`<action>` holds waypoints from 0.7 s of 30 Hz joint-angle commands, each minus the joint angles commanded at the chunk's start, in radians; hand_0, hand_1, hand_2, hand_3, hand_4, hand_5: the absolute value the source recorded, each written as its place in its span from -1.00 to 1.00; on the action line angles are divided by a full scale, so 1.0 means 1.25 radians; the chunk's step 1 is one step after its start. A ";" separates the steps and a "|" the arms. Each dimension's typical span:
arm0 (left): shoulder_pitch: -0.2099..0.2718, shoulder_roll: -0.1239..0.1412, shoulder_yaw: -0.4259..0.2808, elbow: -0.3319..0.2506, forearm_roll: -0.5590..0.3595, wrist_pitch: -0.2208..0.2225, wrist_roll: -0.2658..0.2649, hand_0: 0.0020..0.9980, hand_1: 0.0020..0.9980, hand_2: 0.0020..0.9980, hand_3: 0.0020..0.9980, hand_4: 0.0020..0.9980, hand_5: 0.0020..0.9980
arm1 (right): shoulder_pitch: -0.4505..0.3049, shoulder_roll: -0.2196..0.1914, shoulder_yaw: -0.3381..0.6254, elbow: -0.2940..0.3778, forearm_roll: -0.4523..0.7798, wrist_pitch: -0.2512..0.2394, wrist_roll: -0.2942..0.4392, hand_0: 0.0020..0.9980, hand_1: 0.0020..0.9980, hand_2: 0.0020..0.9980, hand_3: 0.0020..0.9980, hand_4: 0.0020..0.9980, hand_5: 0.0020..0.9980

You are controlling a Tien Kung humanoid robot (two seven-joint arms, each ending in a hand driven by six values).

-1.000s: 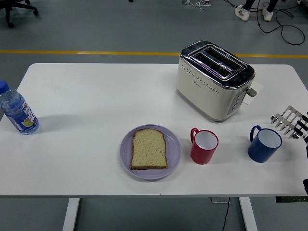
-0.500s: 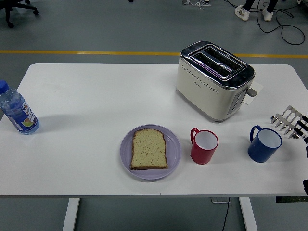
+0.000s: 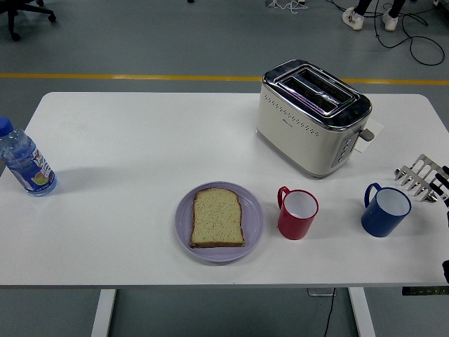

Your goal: Pick up the cup,pour liquid into bread,place the cup on the desk

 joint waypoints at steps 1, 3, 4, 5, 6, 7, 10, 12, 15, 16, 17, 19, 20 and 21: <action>0.000 0.000 0.000 0.000 0.000 0.000 0.000 0.28 0.30 0.33 0.13 -0.34 0.68 | 0.000 0.000 0.000 0.000 0.001 -0.001 0.002 0.35 0.30 0.35 0.23 -0.07 -0.12; 0.000 0.000 -0.001 0.000 0.001 0.000 0.000 0.28 0.30 0.33 0.13 -0.34 0.68 | 0.000 0.000 0.000 0.000 0.010 -0.004 0.010 0.35 0.30 0.35 0.23 -0.07 -0.12; -0.001 0.000 -0.002 0.000 0.001 0.000 0.000 0.28 0.30 0.33 0.13 -0.34 0.68 | 0.000 0.000 0.000 -0.001 0.013 -0.006 0.014 0.35 0.30 0.35 0.23 -0.07 -0.12; -0.001 0.000 -0.002 0.000 0.001 0.000 0.000 0.28 0.30 0.33 0.13 -0.34 0.68 | 0.000 0.001 0.000 -0.001 0.015 -0.008 0.017 0.34 0.29 0.35 0.23 -0.07 -0.11; -0.001 0.000 -0.003 0.000 0.001 0.000 0.000 0.28 0.30 0.33 0.13 -0.34 0.68 | 0.000 0.001 0.000 -0.001 0.016 -0.008 0.018 0.34 0.29 0.35 0.23 -0.07 -0.11; -0.001 0.000 -0.003 0.000 0.002 0.000 0.000 0.28 0.30 0.33 0.13 -0.34 0.68 | 0.001 0.001 -0.001 -0.001 0.018 -0.009 0.020 0.34 0.29 0.35 0.23 -0.07 -0.11; -0.002 0.000 -0.004 0.000 0.003 0.000 0.000 0.28 0.30 0.33 0.13 -0.34 0.68 | 0.001 0.002 0.000 -0.001 0.016 -0.009 0.020 0.34 0.29 0.35 0.23 -0.07 -0.11; -0.001 0.000 -0.004 0.000 0.003 0.000 0.000 0.28 0.30 0.33 0.13 -0.34 0.68 | 0.000 0.002 -0.001 -0.002 0.017 -0.009 0.021 0.33 0.29 0.35 0.23 -0.07 -0.12; -0.001 0.000 -0.004 -0.001 0.004 0.000 0.000 0.28 0.30 0.33 0.13 -0.34 0.68 | -0.001 0.003 0.000 -0.003 0.020 -0.009 0.025 0.33 0.29 0.35 0.23 -0.07 -0.12; 0.000 0.001 -0.004 0.000 0.004 0.000 0.000 0.28 0.30 0.33 0.13 -0.34 0.68 | -0.001 0.003 0.000 -0.004 0.022 -0.009 0.026 0.33 0.29 0.35 0.23 -0.07 -0.12; 0.000 0.001 -0.004 0.000 0.004 0.000 0.000 0.28 0.30 0.33 0.13 -0.34 0.68 | -0.001 0.003 0.000 -0.004 0.022 -0.009 0.026 0.33 0.29 0.35 0.23 -0.06 -0.08; 0.001 0.001 -0.004 -0.001 0.004 0.000 0.000 0.28 0.30 0.33 0.13 -0.34 0.68 | -0.002 0.003 0.002 -0.004 0.023 -0.008 0.027 0.33 0.29 0.35 0.23 -0.06 -0.08; 0.001 0.001 -0.005 -0.001 0.005 0.000 0.000 0.28 0.30 0.33 0.13 -0.34 0.68 | -0.002 0.003 0.002 -0.004 0.023 -0.008 0.027 0.33 0.29 0.35 0.23 -0.06 -0.08; 0.001 0.001 -0.005 -0.001 0.005 0.000 0.000 0.28 0.30 0.33 0.13 -0.34 0.68 | -0.002 0.003 0.002 -0.004 0.023 -0.007 0.027 0.33 0.29 0.35 0.23 -0.06 -0.08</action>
